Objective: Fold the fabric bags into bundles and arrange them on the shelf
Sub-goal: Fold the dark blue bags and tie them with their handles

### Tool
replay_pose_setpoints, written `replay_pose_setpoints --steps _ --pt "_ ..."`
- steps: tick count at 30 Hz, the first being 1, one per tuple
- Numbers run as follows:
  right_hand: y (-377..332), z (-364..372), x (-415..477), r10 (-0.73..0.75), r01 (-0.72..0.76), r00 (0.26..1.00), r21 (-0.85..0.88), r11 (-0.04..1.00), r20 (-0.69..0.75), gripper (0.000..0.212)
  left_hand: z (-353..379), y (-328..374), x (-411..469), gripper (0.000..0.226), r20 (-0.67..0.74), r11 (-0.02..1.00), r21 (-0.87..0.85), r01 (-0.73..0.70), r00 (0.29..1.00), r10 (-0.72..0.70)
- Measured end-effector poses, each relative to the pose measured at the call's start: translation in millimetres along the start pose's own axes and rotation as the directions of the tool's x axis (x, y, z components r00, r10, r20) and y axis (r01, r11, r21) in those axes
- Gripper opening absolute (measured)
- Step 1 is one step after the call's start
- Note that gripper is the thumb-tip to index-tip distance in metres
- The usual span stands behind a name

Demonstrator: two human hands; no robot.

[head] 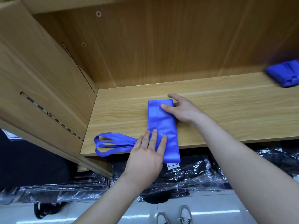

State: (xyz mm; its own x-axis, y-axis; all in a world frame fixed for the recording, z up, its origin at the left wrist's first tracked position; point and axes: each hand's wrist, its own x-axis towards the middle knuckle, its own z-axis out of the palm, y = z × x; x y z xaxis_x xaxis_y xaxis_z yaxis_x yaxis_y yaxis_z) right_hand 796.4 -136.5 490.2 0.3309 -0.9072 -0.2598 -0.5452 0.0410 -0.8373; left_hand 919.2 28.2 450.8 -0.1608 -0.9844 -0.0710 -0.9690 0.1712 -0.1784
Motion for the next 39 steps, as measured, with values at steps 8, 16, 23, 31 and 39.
replay_pose_setpoints --steps 8,16,23,31,39 --pt "2 -13 4 0.128 -0.177 0.945 0.143 0.974 0.3 0.019 -15 -17 -6 0.089 0.041 0.988 -0.148 -0.043 0.998 0.05" --pt "12 -15 -12 -0.144 0.065 0.974 0.388 0.919 0.177 0.039 -22 -45 6 0.046 0.023 0.451 -0.887 0.099 0.985 -0.17" --pt "3 -17 -31 -0.296 0.189 0.933 0.423 0.886 0.203 0.036 -10 -33 28 0.019 0.15 0.196 -0.958 0.211 0.946 -0.286" --pt "-1 -30 -31 -0.258 0.3 0.931 -0.138 0.944 0.259 0.013 -20 -25 25 0.043 0.003 0.37 -0.921 0.12 0.953 -0.303" --pt "23 -49 -24 -0.188 0.045 0.911 0.366 0.929 0.367 0.023 -65 -70 -12 0.088 0.095 0.423 -0.903 -0.068 0.931 0.353"
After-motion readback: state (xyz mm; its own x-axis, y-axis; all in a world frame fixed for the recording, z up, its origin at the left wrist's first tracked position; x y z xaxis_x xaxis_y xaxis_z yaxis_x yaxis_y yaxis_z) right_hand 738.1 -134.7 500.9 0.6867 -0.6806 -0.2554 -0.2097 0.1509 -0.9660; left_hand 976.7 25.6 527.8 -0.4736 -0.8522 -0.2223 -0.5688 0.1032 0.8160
